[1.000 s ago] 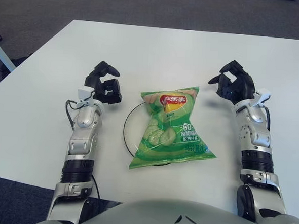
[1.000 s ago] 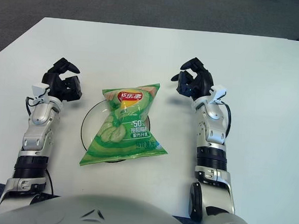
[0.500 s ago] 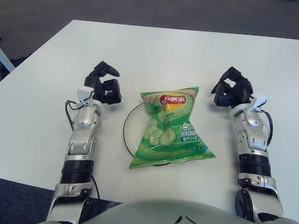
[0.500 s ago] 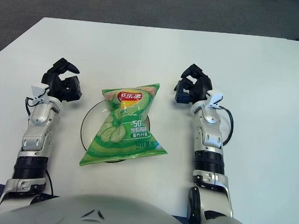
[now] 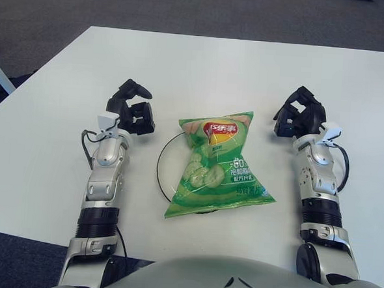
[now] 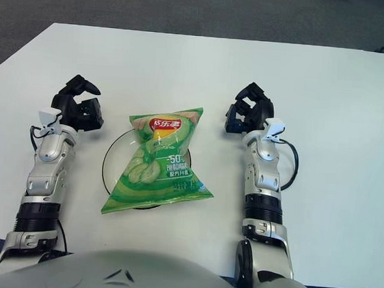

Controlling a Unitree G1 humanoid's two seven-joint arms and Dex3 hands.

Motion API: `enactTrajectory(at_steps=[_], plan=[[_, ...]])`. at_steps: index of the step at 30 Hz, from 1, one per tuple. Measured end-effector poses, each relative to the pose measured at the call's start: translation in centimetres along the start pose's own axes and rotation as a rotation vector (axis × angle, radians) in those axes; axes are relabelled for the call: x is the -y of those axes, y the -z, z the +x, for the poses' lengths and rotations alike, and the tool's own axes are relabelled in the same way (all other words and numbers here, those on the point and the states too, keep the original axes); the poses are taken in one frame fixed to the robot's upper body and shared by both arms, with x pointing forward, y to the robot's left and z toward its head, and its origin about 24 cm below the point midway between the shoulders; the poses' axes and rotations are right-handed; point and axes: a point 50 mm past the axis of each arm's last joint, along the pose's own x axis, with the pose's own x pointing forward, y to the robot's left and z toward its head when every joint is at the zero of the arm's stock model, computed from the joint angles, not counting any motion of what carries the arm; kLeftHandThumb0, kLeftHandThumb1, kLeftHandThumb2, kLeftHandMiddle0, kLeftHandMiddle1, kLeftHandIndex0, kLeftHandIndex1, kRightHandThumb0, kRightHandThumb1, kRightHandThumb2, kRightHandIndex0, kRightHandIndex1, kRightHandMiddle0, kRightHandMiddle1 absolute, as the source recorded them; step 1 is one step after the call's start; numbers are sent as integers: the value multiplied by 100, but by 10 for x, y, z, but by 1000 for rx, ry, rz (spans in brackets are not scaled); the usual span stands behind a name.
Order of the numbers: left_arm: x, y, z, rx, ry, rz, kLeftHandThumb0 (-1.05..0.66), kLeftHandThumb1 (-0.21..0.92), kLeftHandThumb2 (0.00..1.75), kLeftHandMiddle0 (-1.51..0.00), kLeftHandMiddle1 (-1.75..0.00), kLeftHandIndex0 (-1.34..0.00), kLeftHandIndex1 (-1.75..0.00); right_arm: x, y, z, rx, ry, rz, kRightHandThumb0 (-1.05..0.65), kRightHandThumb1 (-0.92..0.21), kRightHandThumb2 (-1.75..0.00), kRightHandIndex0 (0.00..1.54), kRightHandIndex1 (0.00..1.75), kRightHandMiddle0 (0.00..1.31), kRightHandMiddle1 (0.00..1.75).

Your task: Put the snack into the plate.

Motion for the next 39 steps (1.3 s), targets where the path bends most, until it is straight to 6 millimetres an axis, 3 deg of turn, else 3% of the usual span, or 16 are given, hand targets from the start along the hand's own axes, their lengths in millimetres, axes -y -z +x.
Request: enactTrajectory(at_steps=[39], plan=[[-1, 3, -1, -22, 36, -9, -50, 27, 138, -128, -175, -66, -175, -10, 10, -2, -9, 0, -27, 0, 9, -175, 94, 167, 68, 175]])
